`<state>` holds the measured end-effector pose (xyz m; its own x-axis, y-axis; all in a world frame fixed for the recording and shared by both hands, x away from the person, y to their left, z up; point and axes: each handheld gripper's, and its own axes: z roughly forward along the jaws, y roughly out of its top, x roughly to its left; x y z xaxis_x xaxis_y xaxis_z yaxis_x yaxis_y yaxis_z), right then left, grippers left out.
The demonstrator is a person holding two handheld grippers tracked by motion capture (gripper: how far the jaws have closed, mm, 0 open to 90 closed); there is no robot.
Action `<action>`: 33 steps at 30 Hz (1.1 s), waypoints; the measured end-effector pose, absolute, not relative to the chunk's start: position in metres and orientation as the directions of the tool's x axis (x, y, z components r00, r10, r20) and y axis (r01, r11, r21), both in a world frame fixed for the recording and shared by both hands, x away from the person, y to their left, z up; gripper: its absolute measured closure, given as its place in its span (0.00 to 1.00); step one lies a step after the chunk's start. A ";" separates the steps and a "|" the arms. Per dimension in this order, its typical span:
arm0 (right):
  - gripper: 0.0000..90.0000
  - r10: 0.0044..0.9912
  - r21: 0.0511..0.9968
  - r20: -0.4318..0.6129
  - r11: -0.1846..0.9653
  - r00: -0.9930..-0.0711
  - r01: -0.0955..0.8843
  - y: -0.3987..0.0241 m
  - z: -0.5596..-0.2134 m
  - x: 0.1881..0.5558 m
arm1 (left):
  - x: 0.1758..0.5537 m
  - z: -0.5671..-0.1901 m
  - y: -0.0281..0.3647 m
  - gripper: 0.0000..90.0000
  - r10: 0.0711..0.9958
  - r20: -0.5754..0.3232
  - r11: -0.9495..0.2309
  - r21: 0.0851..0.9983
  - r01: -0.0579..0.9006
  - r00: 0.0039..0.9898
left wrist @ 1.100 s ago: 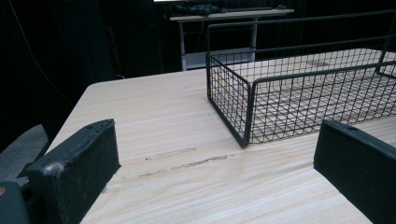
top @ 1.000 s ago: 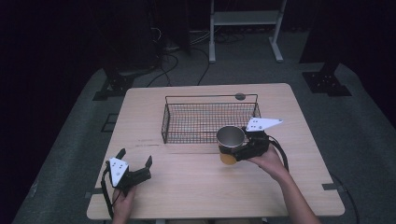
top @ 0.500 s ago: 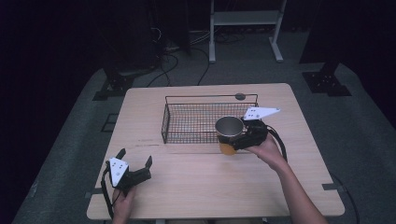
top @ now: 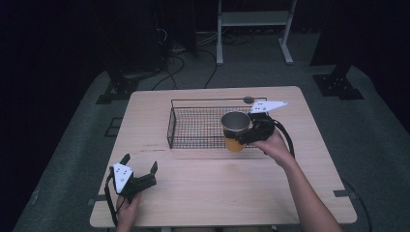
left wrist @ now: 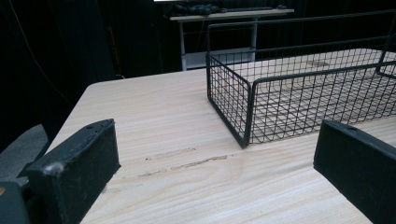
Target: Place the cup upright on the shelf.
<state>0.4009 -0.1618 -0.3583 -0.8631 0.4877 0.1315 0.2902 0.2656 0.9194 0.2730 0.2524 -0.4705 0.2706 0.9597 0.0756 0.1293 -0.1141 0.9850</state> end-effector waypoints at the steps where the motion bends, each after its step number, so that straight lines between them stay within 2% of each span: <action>1: 0.14 0.489 0.921 0.131 0.262 -0.862 0.288 -0.161 -0.357 0.403 | 0.273 -0.471 0.252 0.00 0.960 0.076 -0.114 0.985 0.129 0.270; 33: 0.14 0.530 0.900 0.145 0.280 -0.835 0.333 -0.153 -0.353 0.459 | 0.273 -0.471 0.252 0.00 0.960 0.073 -0.112 0.985 0.130 0.269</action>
<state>0.4587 -0.1526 -0.3527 -0.8355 0.5301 0.1447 0.3335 0.2798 0.9003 0.2735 0.2524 -0.4705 0.2694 0.9602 0.0733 0.1295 -0.1116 0.9853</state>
